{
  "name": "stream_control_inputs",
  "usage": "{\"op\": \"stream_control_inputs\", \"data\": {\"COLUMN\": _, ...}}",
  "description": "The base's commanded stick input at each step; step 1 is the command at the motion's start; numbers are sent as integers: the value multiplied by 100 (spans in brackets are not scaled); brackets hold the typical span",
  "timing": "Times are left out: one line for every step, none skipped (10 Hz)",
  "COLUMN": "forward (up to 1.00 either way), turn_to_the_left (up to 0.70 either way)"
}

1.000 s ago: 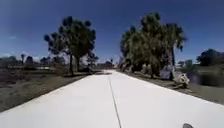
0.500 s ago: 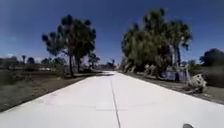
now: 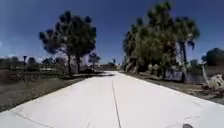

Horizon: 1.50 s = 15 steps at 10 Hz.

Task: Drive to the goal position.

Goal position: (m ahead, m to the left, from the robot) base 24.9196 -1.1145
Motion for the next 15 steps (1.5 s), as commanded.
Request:
{"op": "stream_control_inputs", "data": {"forward": 100, "turn_to_the_left": 0}}
{"op": "stream_control_inputs", "data": {"forward": 100, "turn_to_the_left": 0}}
{"op": "stream_control_inputs", "data": {"forward": 100, "turn_to_the_left": 0}}
{"op": "stream_control_inputs", "data": {"forward": 100, "turn_to_the_left": 0}}
{"op": "stream_control_inputs", "data": {"forward": 100, "turn_to_the_left": 0}}
{"op": "stream_control_inputs", "data": {"forward": 100, "turn_to_the_left": 0}}
{"op": "stream_control_inputs", "data": {"forward": 100, "turn_to_the_left": 0}}
{"op": "stream_control_inputs", "data": {"forward": 100, "turn_to_the_left": 0}}
{"op": "stream_control_inputs", "data": {"forward": 100, "turn_to_the_left": 0}}
{"op": "stream_control_inputs", "data": {"forward": 100, "turn_to_the_left": 0}}
{"op": "stream_control_inputs", "data": {"forward": 100, "turn_to_the_left": 0}}
{"op": "stream_control_inputs", "data": {"forward": 100, "turn_to_the_left": 0}}
{"op": "stream_control_inputs", "data": {"forward": 100, "turn_to_the_left": 0}}
{"op": "stream_control_inputs", "data": {"forward": 100, "turn_to_the_left": 0}}
{"op": "stream_control_inputs", "data": {"forward": 100, "turn_to_the_left": 0}}
